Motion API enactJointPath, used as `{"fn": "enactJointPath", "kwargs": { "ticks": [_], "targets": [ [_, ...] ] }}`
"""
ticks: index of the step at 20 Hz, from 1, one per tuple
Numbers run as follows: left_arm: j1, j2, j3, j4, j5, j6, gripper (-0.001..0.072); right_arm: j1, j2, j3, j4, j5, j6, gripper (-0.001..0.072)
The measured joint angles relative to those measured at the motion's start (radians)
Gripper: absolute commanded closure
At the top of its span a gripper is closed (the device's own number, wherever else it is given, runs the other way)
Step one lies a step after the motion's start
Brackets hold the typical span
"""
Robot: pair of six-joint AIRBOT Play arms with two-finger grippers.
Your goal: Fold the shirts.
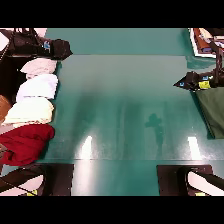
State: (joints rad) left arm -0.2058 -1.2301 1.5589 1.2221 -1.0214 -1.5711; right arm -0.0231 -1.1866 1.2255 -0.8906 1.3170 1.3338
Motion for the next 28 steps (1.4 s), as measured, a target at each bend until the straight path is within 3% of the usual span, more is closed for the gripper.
{"fn": "enactJointPath", "kwargs": {
  "ticks": [5,6,7,8,12,15,26,27,28],
  "targets": [
    [0.0,0.0,0.0,0.0,0.004,0.0,0.0681,0.0,0.0,0.0,0.0,0.0,0.0,0.07],
    [0.0,-0.001,0.0,0.004,0.015,0.003,0.0481,0.0,0.0,0.0,0.0,0.0,0.0,0.07],
    [0.0,-0.002,0.0,0.024,0.03,0.011,0.0161,0.0,0.0,0.0,0.0,0.0,0.0,0.07],
    [0.001,-0.006,0.0,0.062,0.051,0.015,0.0083,0.0,0.0,0.0,0.0,0.0,0.0,0.0701],
    [0.017,-0.069,0.0,0.366,0.127,-0.06,0.0082,0.0,0.0,0.0,0.0,0.0,0.0,0.07],
    [0.085,-0.172,0.0,0.512,0.166,-0.113,0.0082,0.0,0.0,0.0,0.001,0.0,0.0,0.07],
    [0.33,-0.542,0.002,0.568,0.437,-0.18,0.0085,0.0,0.0,0.0,0.001,-0.001,0.0,0.07],
    [0.337,-0.56,0.004,0.568,0.456,-0.182,0.0157,0.0,0.0,0.0,0.001,-0.002,0.001,0.07],
    [0.341,-0.571,0.006,0.566,0.469,-0.183,0.0393,0.0,0.0,0.0,0.001,-0.005,0.001,0.07]
  ]
}}
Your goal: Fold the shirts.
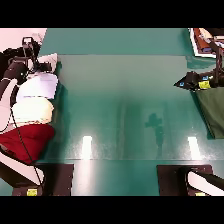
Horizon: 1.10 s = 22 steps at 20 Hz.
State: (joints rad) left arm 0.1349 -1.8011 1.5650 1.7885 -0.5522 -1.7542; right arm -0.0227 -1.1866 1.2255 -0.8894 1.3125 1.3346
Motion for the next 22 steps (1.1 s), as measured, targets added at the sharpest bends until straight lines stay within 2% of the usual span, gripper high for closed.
{"fn": "enactJointPath", "kwargs": {
  "ticks": [1,2,4,8,14,18,22],
  "targets": [
    [0.003,-0.008,0.003,-0.001,0.009,0.0,0.0607,0.0,0.0,0.0,0.0,0.0,0.0,0.07],
    [0.005,-0.014,0.011,-0.002,0.011,0.0,0.0684,0.0,0.0,0.0,0.0,-0.001,0.0,0.07],
    [0.01,-0.022,0.047,-0.008,-0.017,-0.001,0.0685,0.0,0.0,0.0,0.0,-0.003,0.0,0.07],
    [0.01,0.016,0.196,-0.018,-0.155,0.0,0.0685,0.0,0.0,0.009,0.01,-0.008,0.0,0.07],
    [-0.059,0.292,0.375,-0.055,-0.332,0.071,0.0686,0.0,0.0,0.163,0.03,-0.026,0.0,0.07],
    [-0.202,0.465,0.407,-0.1,-0.538,0.117,0.0686,0.0,0.0,0.304,0.031,-0.029,0.0,0.07],
    [-0.412,0.522,0.362,-0.18,-0.712,0.128,0.0685,0.0,0.0,0.42,0.033,-0.011,0.0,0.07]
  ]
}}
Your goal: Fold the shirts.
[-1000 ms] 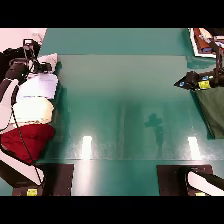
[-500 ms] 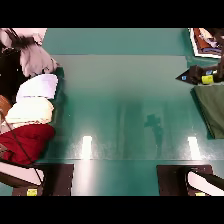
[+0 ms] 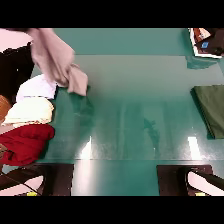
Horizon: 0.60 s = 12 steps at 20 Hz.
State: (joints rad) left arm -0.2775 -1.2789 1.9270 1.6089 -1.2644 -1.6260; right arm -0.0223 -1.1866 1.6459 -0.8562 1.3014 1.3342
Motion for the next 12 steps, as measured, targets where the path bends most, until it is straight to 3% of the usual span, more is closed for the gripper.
{"fn": "enactJointPath", "kwargs": {
  "ticks": [3,5,9,12],
  "targets": [
    [-0.18,0.014,-0.122,-0.09,0.0,0.001,0.0669,0.0,0.0,0.049,0.0,0.028,0.0,0.07],
    [-0.293,0.017,-0.23,-0.165,0.061,0.002,0.0148,0.0,0.0,0.064,0.0,0.05,0.0,0.07],
    [-0.404,0.023,-0.367,-0.205,0.183,0.02,0.0136,0.0,0.0,0.076,-0.001,0.079,0.0,0.07],
    [-0.314,0.024,-0.398,-0.151,0.174,0.026,0.0136,0.0,0.0,0.079,-0.001,0.089,0.0,0.07]
  ]
}}
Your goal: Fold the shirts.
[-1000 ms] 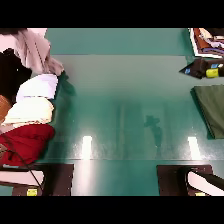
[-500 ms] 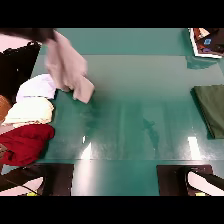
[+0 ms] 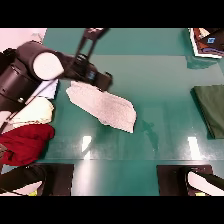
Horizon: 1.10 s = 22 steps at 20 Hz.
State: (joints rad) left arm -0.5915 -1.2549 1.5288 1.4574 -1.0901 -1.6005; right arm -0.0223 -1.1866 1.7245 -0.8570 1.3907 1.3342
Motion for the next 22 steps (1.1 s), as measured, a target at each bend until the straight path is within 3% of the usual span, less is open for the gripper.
{"fn": "enactJointPath", "kwargs": {
  "ticks": [4,9,16,18,21,22],
  "targets": [
    [0.263,-0.003,-0.105,0.006,-0.01,-0.01,0.0136,0.0,0.0,0.001,0.0,0.005,0.0,0.07],
    [0.547,-0.071,-0.277,-0.161,0.042,0.021,0.0136,0.0,0.0,0.001,0.0,0.008,0.0,0.0701],
    [0.665,-0.253,-0.333,-0.367,0.127,0.09,0.0138,0.0,-0.002,0.0,-0.004,0.012,0.0,0.07],
    [0.67,-0.283,-0.335,-0.416,0.155,0.108,0.0322,0.0,-0.012,0.0,-0.007,0.027,0.0,0.07],
    [0.675,-0.306,-0.337,-0.461,0.204,0.124,0.0352,0.0,-0.047,-0.005,-0.008,0.066,0.019,0.07],
    [0.676,-0.31,-0.338,-0.471,0.217,0.126,0.0553,0.0,-0.06,-0.02,-0.009,0.078,0.029,0.07]
  ]
}}
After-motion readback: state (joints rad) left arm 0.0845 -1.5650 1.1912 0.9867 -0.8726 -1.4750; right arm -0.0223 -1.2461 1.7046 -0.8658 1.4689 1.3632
